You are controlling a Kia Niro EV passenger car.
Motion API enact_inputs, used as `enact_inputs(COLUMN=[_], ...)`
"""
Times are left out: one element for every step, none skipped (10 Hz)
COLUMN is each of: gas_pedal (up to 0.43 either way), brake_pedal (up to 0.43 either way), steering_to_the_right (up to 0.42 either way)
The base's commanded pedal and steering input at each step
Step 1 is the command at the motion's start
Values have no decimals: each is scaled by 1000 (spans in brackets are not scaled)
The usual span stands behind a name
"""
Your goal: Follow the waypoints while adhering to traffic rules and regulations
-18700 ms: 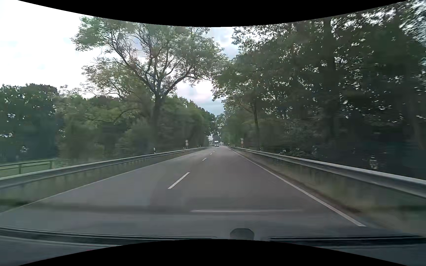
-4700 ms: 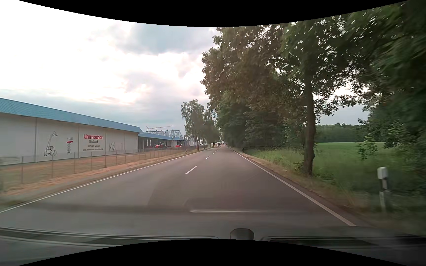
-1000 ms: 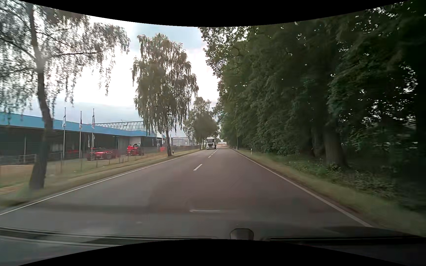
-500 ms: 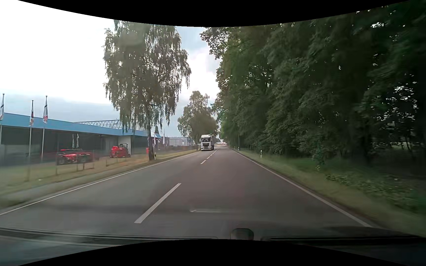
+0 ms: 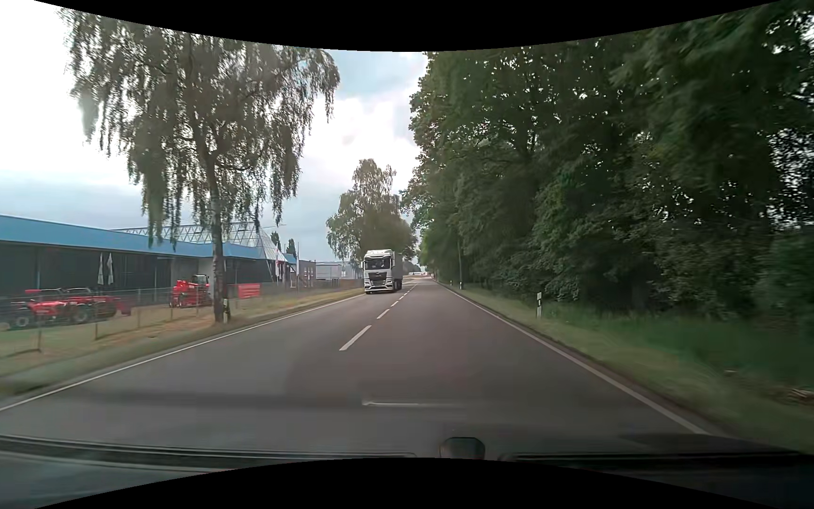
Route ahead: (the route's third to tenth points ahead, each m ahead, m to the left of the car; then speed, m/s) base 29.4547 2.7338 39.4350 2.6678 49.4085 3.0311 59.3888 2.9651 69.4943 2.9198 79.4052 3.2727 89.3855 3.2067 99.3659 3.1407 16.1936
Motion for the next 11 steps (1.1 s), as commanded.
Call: enact_inputs(gas_pedal=[177, 177, 177, 177, 177, 177, 177, 177, 177, 177, 177], brake_pedal=[0, 0, 0, 0, 0, 0, 0, 0, 0, 0, 0], steering_to_the_right=[-3, -3, -3, -3, -3, -4, -3, -3, -4, -4, -4])
